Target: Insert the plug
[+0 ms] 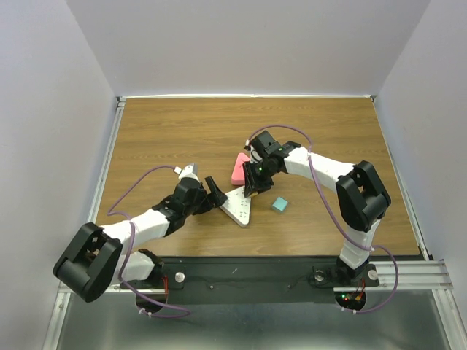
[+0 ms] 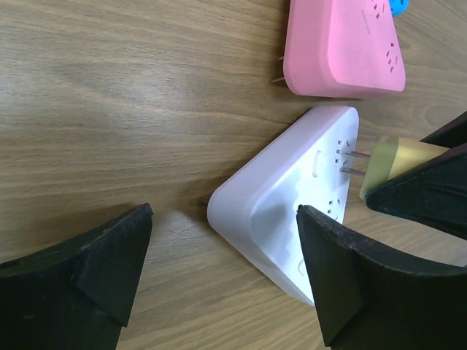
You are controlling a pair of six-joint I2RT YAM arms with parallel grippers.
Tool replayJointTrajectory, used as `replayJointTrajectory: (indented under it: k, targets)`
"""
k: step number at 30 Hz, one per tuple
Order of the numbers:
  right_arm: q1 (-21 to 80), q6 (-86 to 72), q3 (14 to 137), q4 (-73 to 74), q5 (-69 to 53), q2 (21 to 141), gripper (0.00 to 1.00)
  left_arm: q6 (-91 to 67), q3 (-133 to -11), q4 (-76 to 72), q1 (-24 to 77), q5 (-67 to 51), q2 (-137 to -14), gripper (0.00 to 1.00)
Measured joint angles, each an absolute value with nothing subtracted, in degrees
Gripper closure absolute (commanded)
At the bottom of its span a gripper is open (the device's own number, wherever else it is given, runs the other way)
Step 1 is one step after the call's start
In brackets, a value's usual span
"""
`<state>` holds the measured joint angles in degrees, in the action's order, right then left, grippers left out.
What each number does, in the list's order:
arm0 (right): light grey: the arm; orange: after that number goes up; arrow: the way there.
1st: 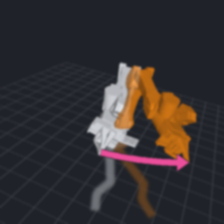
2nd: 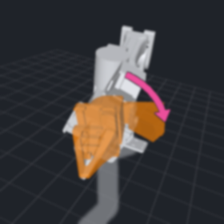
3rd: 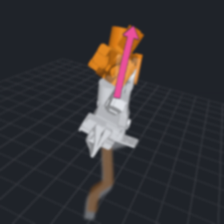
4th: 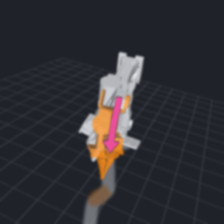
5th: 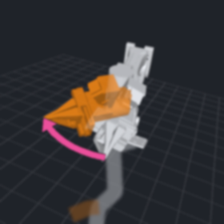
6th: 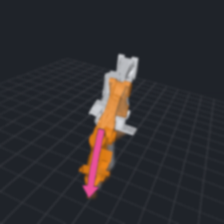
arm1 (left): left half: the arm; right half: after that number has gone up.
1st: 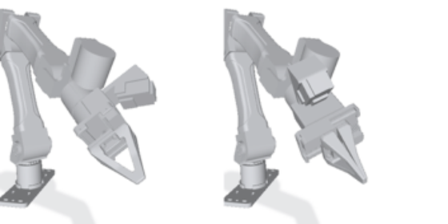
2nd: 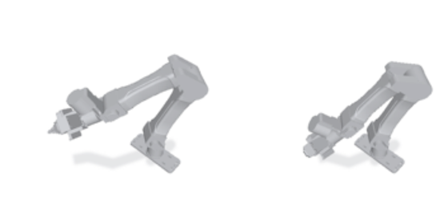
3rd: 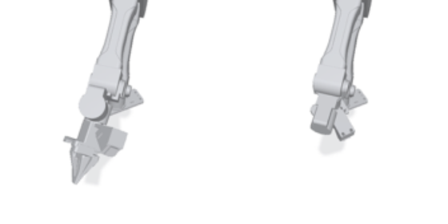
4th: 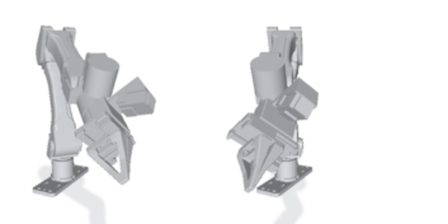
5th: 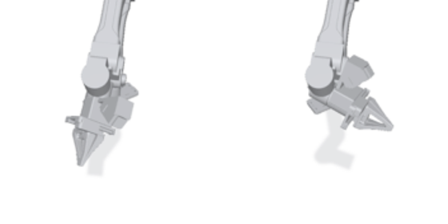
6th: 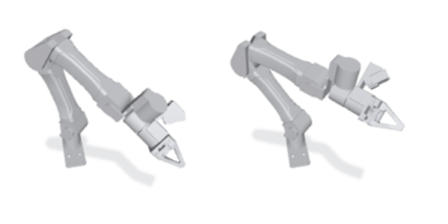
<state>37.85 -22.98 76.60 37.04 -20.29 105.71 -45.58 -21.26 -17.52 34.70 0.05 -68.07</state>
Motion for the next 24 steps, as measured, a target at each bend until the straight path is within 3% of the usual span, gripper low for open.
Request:
replayJointTrajectory:
  k: [19,24]
  targets:
    - [37.9,-25.1,78.3,37.1,-17.0,106.5,1.0,-44.3,-22.7,-21.5,34.2,-5.3,-73.0,0.35]
    - [37.9,-25.6,78.3,37.1,-17.2,106.5,1.0,-44.3,-22.7,-22.3,34.0,-6.1,-73.5,0.48]
